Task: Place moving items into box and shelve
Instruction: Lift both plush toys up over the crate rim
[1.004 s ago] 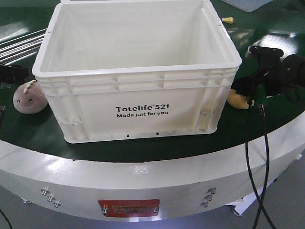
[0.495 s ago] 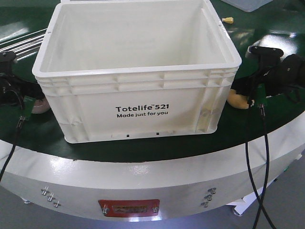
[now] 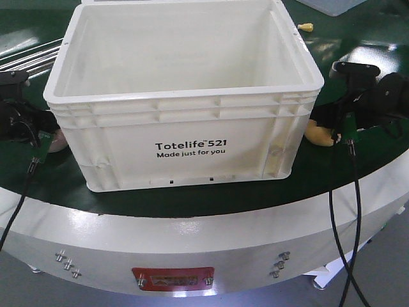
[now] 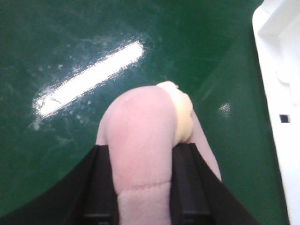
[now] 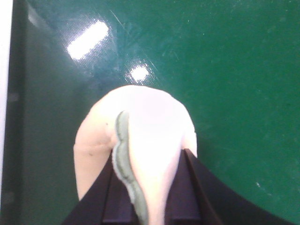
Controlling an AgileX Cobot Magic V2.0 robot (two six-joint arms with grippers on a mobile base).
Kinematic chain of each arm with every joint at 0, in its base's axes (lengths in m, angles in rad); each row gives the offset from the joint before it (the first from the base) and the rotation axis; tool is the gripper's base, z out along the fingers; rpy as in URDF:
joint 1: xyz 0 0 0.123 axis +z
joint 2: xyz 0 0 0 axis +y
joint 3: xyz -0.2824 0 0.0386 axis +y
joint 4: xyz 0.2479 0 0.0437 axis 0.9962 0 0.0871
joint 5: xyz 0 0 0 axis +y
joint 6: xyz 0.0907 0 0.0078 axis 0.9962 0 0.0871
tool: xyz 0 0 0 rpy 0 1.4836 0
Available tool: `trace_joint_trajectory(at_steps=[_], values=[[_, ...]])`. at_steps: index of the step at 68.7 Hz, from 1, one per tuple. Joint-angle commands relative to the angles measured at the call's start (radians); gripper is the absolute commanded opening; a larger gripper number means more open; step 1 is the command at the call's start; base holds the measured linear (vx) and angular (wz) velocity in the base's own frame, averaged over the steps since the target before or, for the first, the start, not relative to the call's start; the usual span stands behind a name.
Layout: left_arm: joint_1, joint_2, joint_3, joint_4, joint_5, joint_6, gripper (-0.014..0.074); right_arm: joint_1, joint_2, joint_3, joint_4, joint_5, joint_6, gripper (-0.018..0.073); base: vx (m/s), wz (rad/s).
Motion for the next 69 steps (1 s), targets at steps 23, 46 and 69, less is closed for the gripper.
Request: trace_joint_trajectory(at_steps=[23, 46, 69], values=[[-0.007, -0.175, -0.013, -0.001, -0.085, -0.005, -0.0027, -0.005, -0.108, -0.054, -0.016, -0.005, -0.048, -0.0015, 0.0, 0.0], [-0.007, -0.339, -0.013, -0.001, -0.202, -0.005, -0.0023, -0.005, -0.255, -0.141, -0.016, -0.009, -0.089, -0.0015, 0.0, 0.0], [-0.007, -0.49, -0.013, 0.0, -0.347, -0.005, -0.0021, 0.001, -0.395, -0.18, -0.016, -0.052, -0.115, -0.0015, 0.0, 0.0]])
